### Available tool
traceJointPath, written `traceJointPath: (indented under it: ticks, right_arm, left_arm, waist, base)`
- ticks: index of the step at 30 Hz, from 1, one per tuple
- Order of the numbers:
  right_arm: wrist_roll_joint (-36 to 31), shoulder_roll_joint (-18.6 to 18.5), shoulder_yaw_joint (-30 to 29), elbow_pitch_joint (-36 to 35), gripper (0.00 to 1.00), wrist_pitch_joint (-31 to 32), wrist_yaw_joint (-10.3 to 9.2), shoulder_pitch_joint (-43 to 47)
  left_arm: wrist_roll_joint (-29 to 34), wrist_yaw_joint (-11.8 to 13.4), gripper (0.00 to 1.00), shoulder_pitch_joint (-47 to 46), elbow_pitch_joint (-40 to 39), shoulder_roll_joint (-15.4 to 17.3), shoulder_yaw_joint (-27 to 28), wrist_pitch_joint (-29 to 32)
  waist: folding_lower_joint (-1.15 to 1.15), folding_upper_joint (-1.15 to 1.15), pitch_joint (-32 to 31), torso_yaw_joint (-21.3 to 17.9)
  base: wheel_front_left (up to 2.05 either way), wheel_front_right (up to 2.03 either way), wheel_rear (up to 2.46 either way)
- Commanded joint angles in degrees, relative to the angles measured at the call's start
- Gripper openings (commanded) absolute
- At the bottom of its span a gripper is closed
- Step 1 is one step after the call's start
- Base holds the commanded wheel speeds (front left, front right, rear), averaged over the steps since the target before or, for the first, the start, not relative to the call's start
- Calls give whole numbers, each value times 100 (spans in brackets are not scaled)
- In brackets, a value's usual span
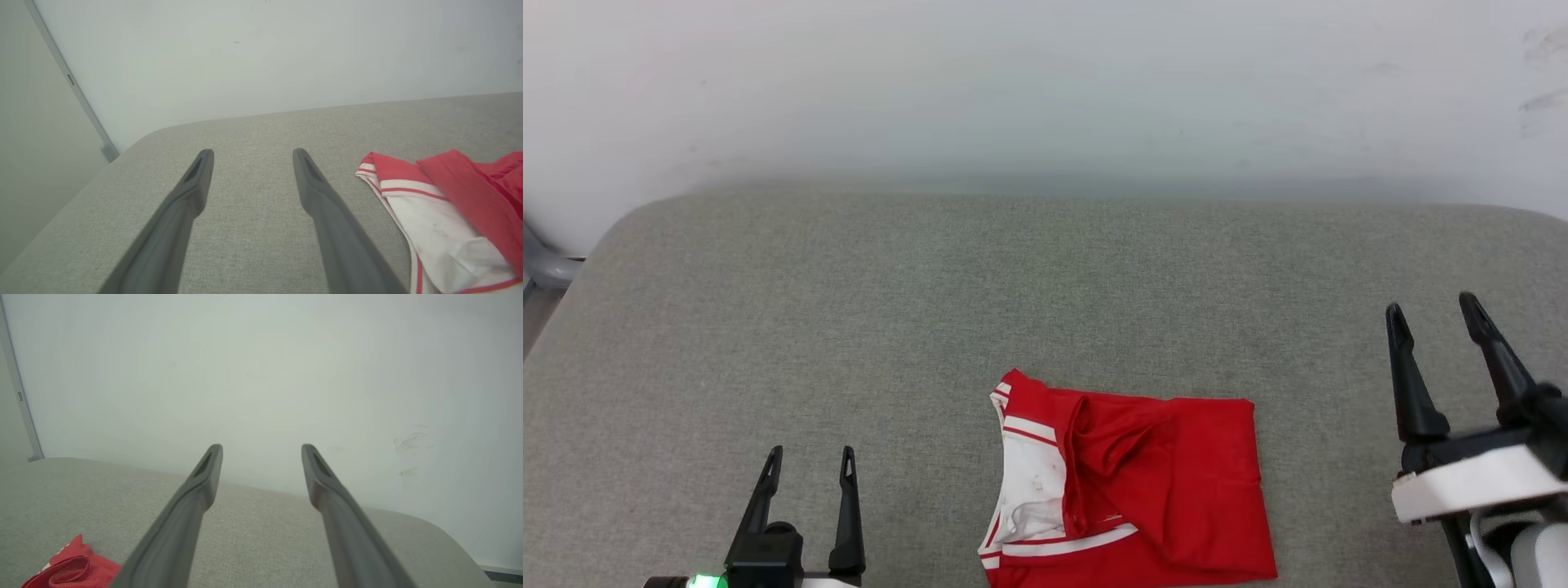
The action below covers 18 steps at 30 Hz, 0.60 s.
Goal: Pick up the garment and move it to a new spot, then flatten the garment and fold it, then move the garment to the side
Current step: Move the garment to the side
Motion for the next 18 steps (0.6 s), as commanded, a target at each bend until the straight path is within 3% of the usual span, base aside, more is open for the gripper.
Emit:
traceJointPath:
  ticks: [1,12,18]
  right_arm:
    - [129,-209,140,-2,100,259,-5,-289]
    - [1607,-1623,1869,177,100,3284,-6,-1482]
    - [2395,-2073,2515,364,100,4365,-5,-1671]
  left_arm:
    - [-19,-12,100,-78,-4,28,-17,-12]
    - [-24,-24,100,-253,14,14,-52,-12]
    - [-22,-40,100,-376,23,-12,-95,-12]
  waist:
    - [0,0,51,35]
    - [0,0,310,183]
    - [0,0,456,281]
  base:
    - [0,0,0]
    - [0,0,0]
    - [0,0,0]
